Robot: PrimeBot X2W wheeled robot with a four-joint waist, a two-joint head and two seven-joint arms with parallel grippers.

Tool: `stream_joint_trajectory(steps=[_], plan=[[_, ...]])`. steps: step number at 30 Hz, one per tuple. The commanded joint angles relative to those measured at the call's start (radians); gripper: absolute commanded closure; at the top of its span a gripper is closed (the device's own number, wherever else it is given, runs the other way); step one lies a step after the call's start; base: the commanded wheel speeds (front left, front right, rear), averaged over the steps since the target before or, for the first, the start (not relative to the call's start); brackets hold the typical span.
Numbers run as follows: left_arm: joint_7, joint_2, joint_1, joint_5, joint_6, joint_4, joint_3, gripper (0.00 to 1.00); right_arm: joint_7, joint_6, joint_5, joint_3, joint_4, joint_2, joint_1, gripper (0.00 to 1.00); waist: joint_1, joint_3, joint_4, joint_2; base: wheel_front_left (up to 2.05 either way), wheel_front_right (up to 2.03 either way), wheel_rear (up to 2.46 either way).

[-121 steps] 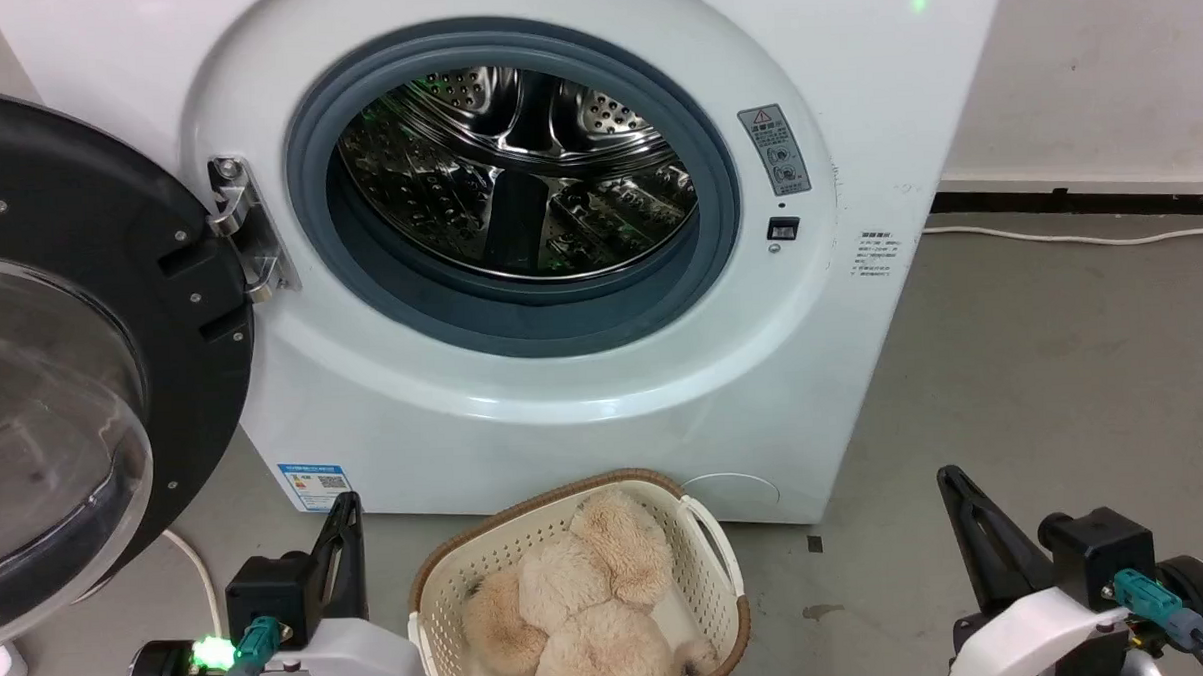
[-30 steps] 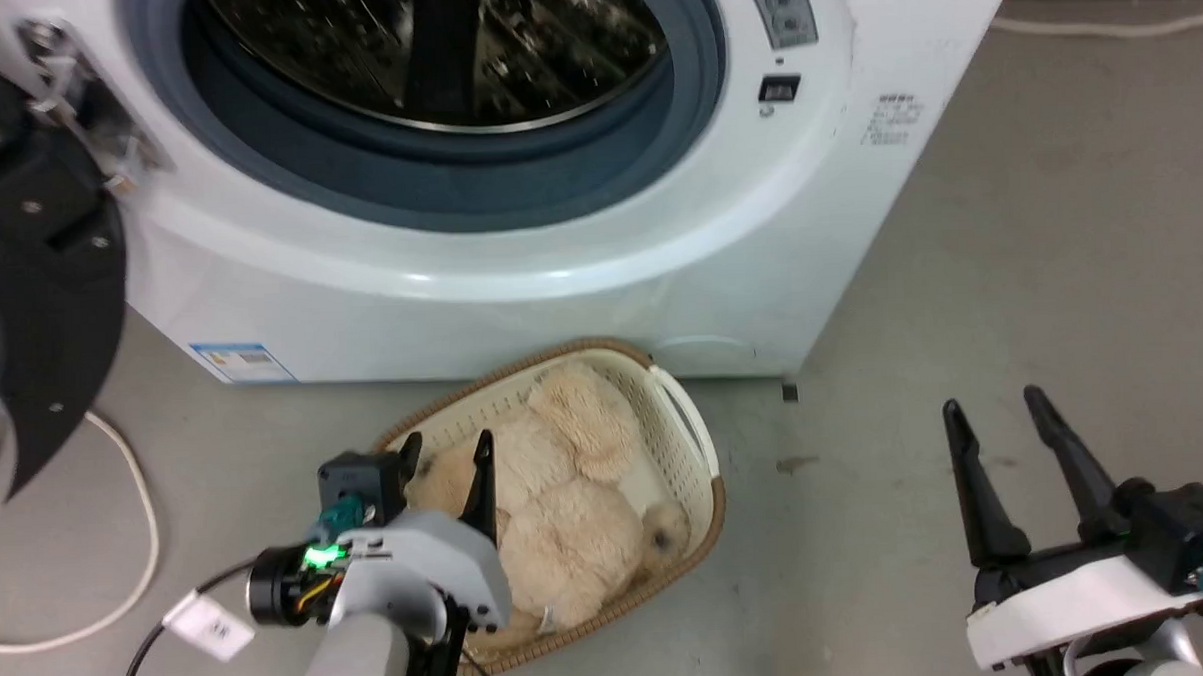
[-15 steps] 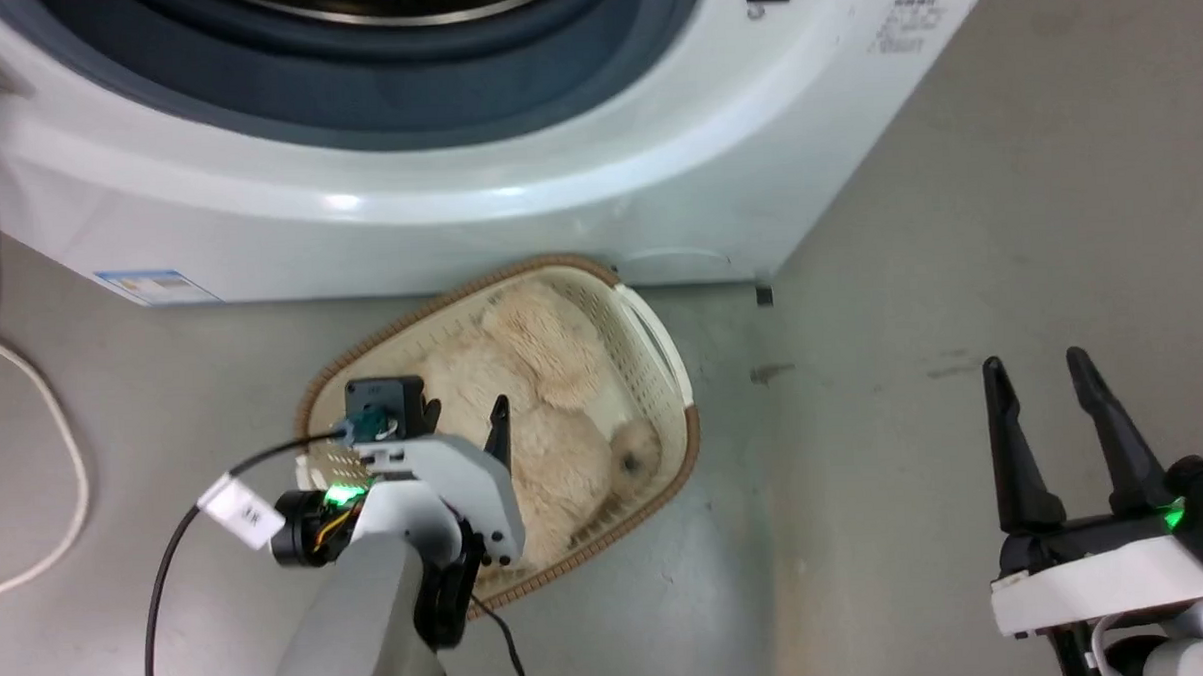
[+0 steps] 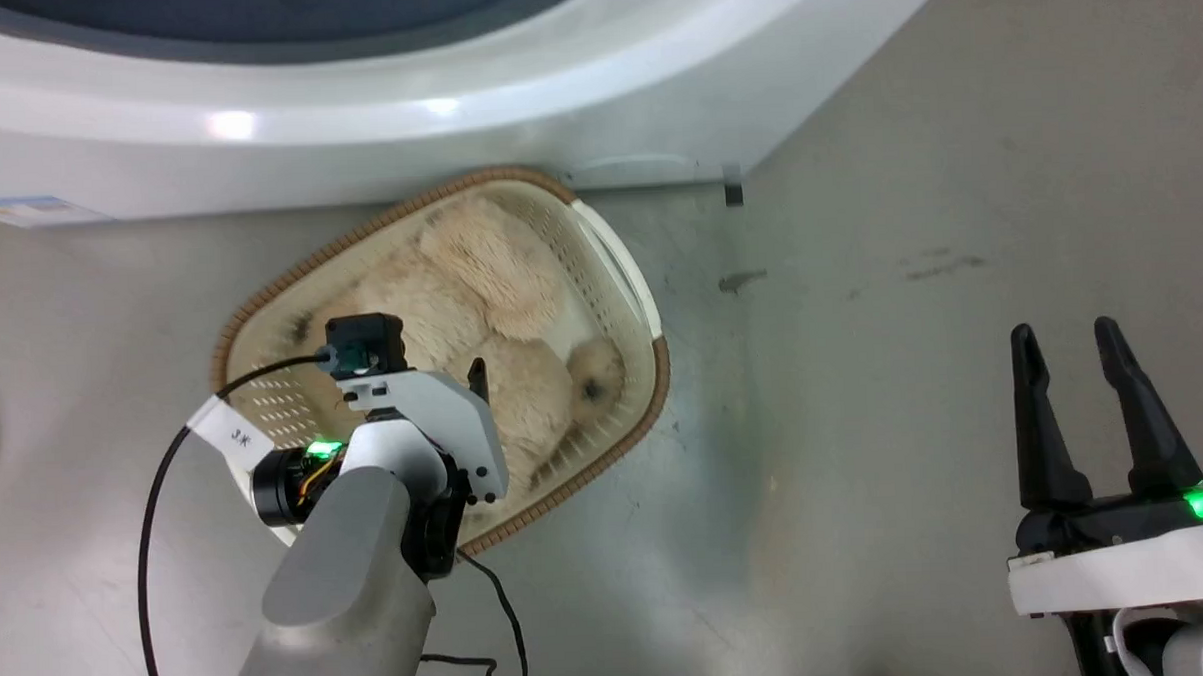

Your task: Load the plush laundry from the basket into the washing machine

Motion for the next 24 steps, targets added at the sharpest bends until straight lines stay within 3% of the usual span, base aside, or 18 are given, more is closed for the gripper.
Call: stream_joint_trajectory(steps=[1, 24], plan=[[0.006, 0.007, -0.031, -0.014, 0.008, 0.028, -0.01, 0.0, -0.012, 0.001, 0.013, -0.003, -0.011, -0.001, -0.021, 0.0, -0.0001, 0.034, -0.014, 0.0, 0.0, 0.0, 0.0], [-0.09, 0.021, -0.248, -0.153, 0.092, 0.253, -0.047, 0.0, -0.06, 0.001, 0.089, -0.018, -0.072, -0.001, -0.042, 0.0, -0.0001, 0.28, -0.067, 0.0, 0.0, 0.0, 0.0]])
